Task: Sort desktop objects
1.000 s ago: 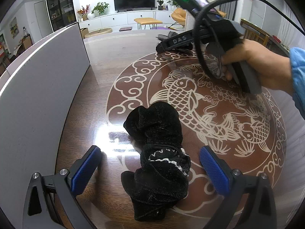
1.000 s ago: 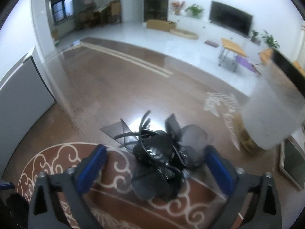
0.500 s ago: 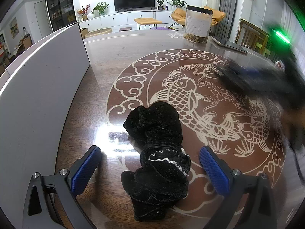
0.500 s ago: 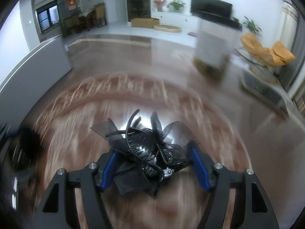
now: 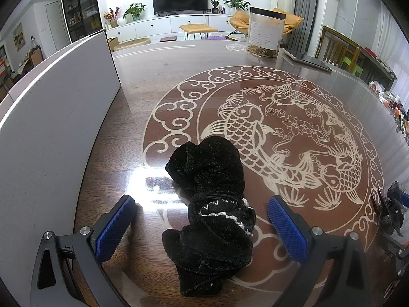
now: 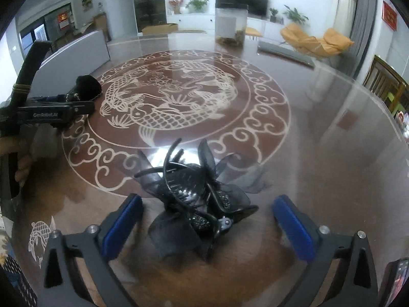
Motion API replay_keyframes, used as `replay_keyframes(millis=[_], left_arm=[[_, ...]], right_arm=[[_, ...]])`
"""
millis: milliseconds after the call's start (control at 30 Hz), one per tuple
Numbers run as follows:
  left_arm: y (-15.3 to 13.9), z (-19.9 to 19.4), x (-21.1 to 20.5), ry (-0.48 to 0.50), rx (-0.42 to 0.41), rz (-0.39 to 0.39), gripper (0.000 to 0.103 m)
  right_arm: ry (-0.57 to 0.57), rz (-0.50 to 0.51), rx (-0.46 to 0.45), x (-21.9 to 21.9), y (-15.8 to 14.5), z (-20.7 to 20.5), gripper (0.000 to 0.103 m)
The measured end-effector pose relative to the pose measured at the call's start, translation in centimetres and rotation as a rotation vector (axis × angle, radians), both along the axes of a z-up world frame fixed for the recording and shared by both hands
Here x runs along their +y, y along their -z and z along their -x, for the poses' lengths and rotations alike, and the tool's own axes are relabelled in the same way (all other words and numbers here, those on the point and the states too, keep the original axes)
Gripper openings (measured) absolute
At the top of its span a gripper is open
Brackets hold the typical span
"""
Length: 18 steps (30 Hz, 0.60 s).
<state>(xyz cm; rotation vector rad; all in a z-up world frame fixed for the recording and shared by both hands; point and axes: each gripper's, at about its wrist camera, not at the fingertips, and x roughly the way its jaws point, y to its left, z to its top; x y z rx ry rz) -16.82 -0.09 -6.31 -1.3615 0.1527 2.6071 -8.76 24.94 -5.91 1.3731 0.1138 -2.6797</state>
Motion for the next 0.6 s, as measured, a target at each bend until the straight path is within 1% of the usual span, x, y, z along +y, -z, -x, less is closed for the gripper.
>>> replay_keyframes(millis=[233, 600], left_arm=[[0.0, 0.0, 0.0, 0.000, 0.000, 0.000, 0.103], [0.0, 0.0, 0.0, 0.000, 0.000, 0.000, 0.103]], right_arm=[[0.007, -0.004, -0.001, -1.3, 0.4, 0.3, 0.103], [0.007, -0.004, -0.001, -1.3, 0.4, 0.4, 0.103]])
